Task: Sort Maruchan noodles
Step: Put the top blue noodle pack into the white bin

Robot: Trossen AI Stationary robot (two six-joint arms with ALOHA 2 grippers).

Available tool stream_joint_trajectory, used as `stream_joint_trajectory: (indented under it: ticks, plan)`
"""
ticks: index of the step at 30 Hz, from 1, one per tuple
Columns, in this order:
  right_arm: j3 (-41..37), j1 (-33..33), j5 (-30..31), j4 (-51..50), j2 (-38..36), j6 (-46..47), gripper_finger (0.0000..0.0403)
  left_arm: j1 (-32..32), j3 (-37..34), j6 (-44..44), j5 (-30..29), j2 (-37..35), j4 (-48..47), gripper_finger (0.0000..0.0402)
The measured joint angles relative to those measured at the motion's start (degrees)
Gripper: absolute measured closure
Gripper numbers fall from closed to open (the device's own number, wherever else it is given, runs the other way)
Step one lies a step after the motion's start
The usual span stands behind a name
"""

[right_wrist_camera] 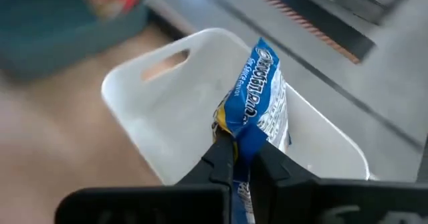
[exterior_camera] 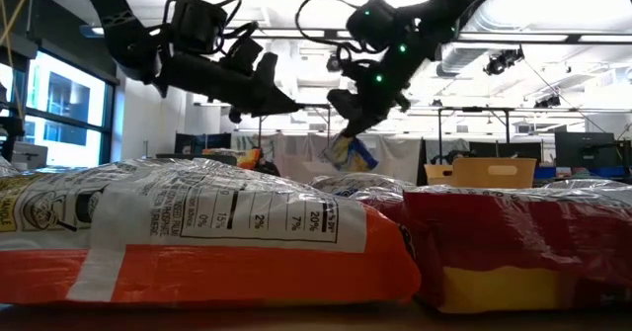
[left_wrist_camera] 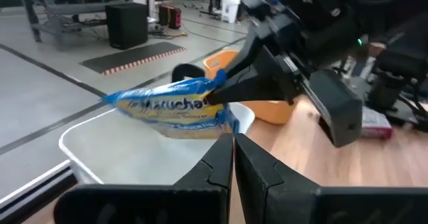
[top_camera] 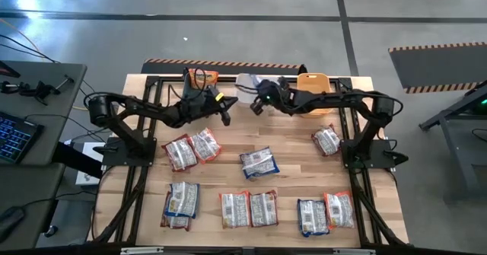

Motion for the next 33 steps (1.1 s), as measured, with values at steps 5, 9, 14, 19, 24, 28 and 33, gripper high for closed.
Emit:
stream_joint_trajectory:
  ticks: [5, 9, 14, 19, 24, 28, 33]
  plan:
    - [-8.60, 2.67, 7.90, 16.89, 0.28, 10.21, 0.0402, 0.40, 3.42, -1.20, -0.48, 3.30, -0.08, 0.0397]
    - [-14.64, 5.25, 15.60, 27.34, 0.28, 13.67, 0.0403, 0.75, 7.70, -0.51, -0.30, 8.05, -0.76, 0.0397]
    - [-18.32, 6.22, 19.16, 28.87, 0.28, 17.68, 0.0403, 2.14, 13.65, -1.27, 1.11, 12.64, -4.94, 0.0397]
    - [-20.23, 5.83, 18.07, 28.92, 0.28, 19.06, 0.0402, 2.66, 17.98, -1.28, 1.51, 14.95, -9.59, 0.0396]
    - [-20.98, 4.98, 16.82, 26.80, 0.17, 14.18, 0.0402, 2.52, 18.77, -1.31, 2.67, 15.38, -11.25, 0.0396]
    - [-20.95, 3.30, 12.89, 26.39, 0.09, 10.42, 0.0402, 2.52, 18.77, -1.36, 2.67, 15.38, -11.47, 0.0396]
    - [-20.98, 2.78, 12.80, 26.96, -0.07, 9.95, 0.0402, 2.52, 18.77, -1.44, 2.66, 15.38, -11.47, 0.0396]
